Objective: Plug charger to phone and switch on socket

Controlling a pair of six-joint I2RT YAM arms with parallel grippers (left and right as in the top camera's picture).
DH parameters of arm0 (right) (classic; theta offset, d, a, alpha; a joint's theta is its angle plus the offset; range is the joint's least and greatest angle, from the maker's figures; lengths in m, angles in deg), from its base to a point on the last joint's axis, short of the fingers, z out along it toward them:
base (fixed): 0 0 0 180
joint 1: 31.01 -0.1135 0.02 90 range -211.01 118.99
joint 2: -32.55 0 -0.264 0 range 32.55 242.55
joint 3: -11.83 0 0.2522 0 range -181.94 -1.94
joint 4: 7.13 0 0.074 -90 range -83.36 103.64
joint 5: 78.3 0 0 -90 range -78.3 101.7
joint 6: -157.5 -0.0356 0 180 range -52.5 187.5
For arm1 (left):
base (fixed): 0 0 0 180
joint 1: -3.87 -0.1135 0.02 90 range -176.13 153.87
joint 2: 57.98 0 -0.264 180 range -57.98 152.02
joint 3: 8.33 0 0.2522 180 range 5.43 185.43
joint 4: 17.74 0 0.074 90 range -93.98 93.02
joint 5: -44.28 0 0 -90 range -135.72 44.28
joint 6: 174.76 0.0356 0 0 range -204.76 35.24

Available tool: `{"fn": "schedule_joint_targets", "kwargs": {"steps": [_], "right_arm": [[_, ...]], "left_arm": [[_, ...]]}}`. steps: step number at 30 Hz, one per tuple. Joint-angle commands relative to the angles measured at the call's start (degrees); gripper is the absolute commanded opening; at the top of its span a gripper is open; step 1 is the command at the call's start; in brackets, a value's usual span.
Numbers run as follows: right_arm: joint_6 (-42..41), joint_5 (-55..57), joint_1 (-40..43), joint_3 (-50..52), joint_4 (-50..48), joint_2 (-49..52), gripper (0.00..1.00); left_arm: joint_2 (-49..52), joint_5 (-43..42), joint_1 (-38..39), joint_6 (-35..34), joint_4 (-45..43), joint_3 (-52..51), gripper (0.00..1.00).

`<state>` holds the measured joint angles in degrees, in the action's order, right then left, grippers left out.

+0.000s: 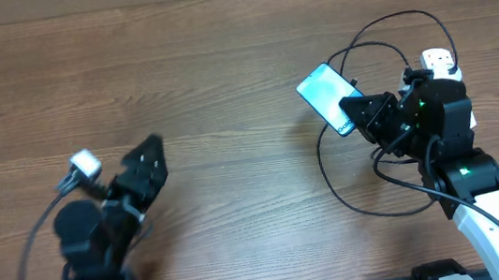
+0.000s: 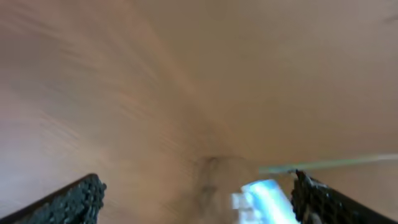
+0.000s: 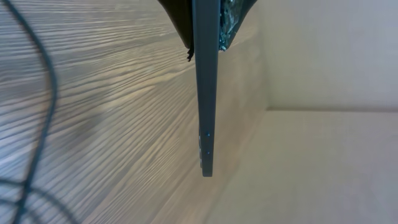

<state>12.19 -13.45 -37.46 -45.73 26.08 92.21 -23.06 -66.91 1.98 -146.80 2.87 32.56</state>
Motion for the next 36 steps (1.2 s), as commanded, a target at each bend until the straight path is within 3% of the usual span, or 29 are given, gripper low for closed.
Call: {"fn": "schedule_joint_targets", "kwargs": {"steps": [1, 6, 11, 16, 19, 23, 31, 36], "right_arm": [[-6.8, -4.2, 0.0, 3.1, -5.2, -0.2, 0.04], [-20.5, -5.9, -3.4, 6.4, -12.8, 2.6, 0.04], [-21.6, -5.9, -12.3, 6.4, -24.1, 7.8, 0.04], [-22.7, -5.4, -18.8, 6.4, -34.6, 13.2, 0.04], [-27.6, -5.5, -20.2, 6.4, -34.6, 15.4, 0.04], [-29.2, -5.4, -22.0, 6.4, -34.8, 16.7, 0.04], [-37.4, -5.4, -25.1, 6.4, -34.8, 16.9, 0.04], [-38.0, -5.4, -26.6, 6.4, -34.8, 16.9, 0.04]], "left_arm": [[8.3, -16.8, 0.1, -24.9, -16.0, -5.9, 1.0], [22.3, -24.7, 0.2, -35.3, -33.1, -6.3, 1.0], [32.7, -26.9, 3.3, -41.3, -43.6, -6.3, 1.0], [39.1, -26.7, 7.6, -44.5, -47.3, -6.3, 1.0], [41.0, -26.0, 8.0, -44.5, -49.5, -6.3, 0.96], [41.6, -23.5, 8.0, -44.7, -51.8, -6.3, 0.82], [41.6, -20.8, 10.5, -44.9, -54.1, -6.3, 0.73], [41.6, -20.2, 13.5, -45.7, -54.1, -6.3, 0.65]]}}
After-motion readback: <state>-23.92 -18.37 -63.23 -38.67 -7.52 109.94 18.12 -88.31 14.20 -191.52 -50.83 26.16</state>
